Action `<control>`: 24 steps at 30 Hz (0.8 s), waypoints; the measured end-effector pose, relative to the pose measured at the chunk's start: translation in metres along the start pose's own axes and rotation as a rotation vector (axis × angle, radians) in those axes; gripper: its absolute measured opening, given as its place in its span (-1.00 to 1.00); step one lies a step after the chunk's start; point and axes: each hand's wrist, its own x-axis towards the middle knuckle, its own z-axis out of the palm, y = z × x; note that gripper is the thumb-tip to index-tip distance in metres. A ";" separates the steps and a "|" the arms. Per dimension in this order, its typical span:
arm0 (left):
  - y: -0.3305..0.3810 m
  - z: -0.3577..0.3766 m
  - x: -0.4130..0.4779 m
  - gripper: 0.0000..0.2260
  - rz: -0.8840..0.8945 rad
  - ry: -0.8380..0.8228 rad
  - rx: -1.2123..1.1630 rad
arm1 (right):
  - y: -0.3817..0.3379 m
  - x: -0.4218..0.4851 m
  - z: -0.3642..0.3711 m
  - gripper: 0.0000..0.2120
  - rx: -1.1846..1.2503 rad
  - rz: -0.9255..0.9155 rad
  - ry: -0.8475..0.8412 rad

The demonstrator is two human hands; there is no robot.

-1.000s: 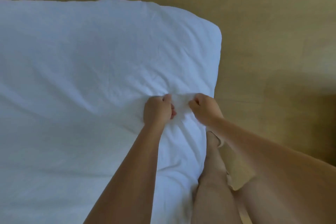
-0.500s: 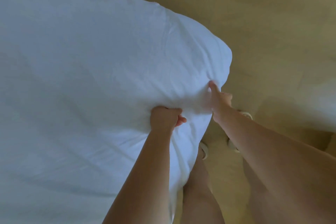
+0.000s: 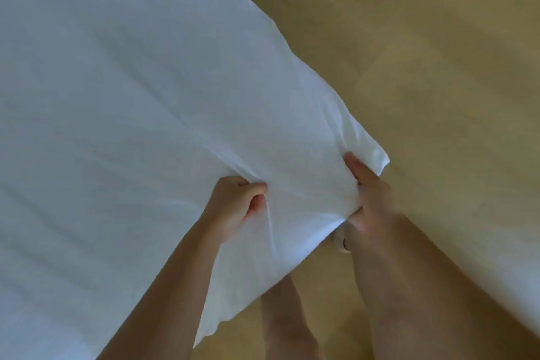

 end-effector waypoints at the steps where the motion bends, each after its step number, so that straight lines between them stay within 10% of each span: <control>1: 0.000 0.012 0.001 -0.63 -0.007 0.072 0.033 | 0.004 -0.008 -0.014 -0.44 0.045 0.016 0.040; 6: -0.051 0.087 -0.047 -0.68 -0.307 0.397 -0.570 | -0.001 -0.013 -0.012 -0.65 0.093 0.168 0.181; 10: -0.077 0.141 -0.080 -0.58 -0.737 0.166 -1.321 | -0.018 -0.036 -0.025 -0.40 0.182 0.180 -0.134; 15: -0.036 0.137 -0.081 -0.45 -0.340 0.048 -2.146 | -0.031 -0.064 -0.007 -0.53 0.220 0.226 -0.299; 24: 0.005 0.095 -0.129 -0.53 -0.164 0.014 -2.283 | -0.013 -0.102 0.013 -0.37 -0.097 0.205 -0.334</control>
